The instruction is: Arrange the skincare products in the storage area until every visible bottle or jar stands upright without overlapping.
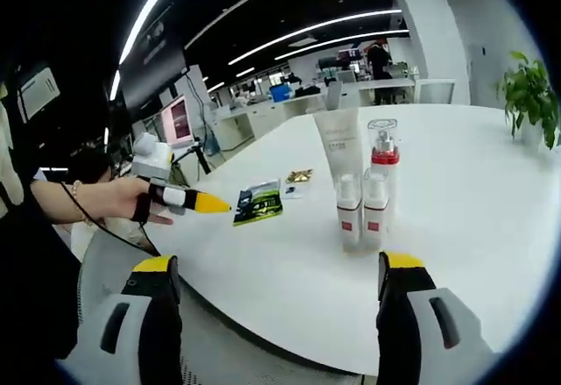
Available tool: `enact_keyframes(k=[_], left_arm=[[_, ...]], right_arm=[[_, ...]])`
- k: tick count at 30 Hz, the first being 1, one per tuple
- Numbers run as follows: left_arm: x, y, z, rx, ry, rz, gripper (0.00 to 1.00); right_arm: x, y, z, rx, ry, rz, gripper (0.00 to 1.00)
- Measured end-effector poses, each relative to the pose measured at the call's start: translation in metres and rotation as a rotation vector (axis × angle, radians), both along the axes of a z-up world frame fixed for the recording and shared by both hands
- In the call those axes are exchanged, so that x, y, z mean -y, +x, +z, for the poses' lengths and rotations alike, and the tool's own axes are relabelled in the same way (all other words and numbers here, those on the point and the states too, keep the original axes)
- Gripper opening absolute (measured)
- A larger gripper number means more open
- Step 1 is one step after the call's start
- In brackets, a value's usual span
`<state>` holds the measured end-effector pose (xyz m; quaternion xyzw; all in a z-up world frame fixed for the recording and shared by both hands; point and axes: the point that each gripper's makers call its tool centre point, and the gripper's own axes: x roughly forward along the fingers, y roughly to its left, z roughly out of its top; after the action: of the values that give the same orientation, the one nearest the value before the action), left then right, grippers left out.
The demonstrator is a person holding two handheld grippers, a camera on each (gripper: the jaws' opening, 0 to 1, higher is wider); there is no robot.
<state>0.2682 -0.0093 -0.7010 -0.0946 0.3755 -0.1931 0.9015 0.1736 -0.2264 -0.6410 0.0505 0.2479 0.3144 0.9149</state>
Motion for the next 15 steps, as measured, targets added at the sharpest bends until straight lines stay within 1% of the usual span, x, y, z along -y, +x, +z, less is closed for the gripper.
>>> enact_keyframes(k=[1,2,5,7,11,12,13,15], left_arm=[[-0.001,0.005,-0.001,-0.001,0.003,0.008,0.99],[-0.004,0.015,-0.005,-0.002,0.011,0.030,0.99],[-0.013,0.031,-0.018,-0.035,0.031,0.084,0.99],[-0.017,0.039,-0.020,-0.048,0.045,0.121,0.99],[-0.020,0.052,-0.020,-0.037,0.063,0.173,0.99],[-0.023,0.059,-0.021,-0.027,0.077,0.203,0.99],[-0.023,0.061,-0.022,-0.028,0.079,0.205,0.99],[-0.025,0.068,-0.028,-0.049,0.107,0.238,0.99]], right_arm=[[-0.001,0.000,0.000,-0.001,-0.002,0.001,0.93],[-0.001,0.000,-0.001,-0.001,-0.004,0.000,0.93],[0.000,0.000,-0.003,-0.014,-0.007,-0.002,0.92],[0.000,0.000,-0.004,-0.019,-0.012,-0.004,0.92],[0.001,-0.001,-0.006,-0.033,-0.019,-0.008,0.92],[0.001,0.000,-0.007,-0.036,-0.021,-0.009,0.92],[0.001,-0.001,-0.007,-0.039,-0.022,-0.011,0.92],[0.002,0.000,-0.008,-0.044,-0.024,-0.018,0.92]])
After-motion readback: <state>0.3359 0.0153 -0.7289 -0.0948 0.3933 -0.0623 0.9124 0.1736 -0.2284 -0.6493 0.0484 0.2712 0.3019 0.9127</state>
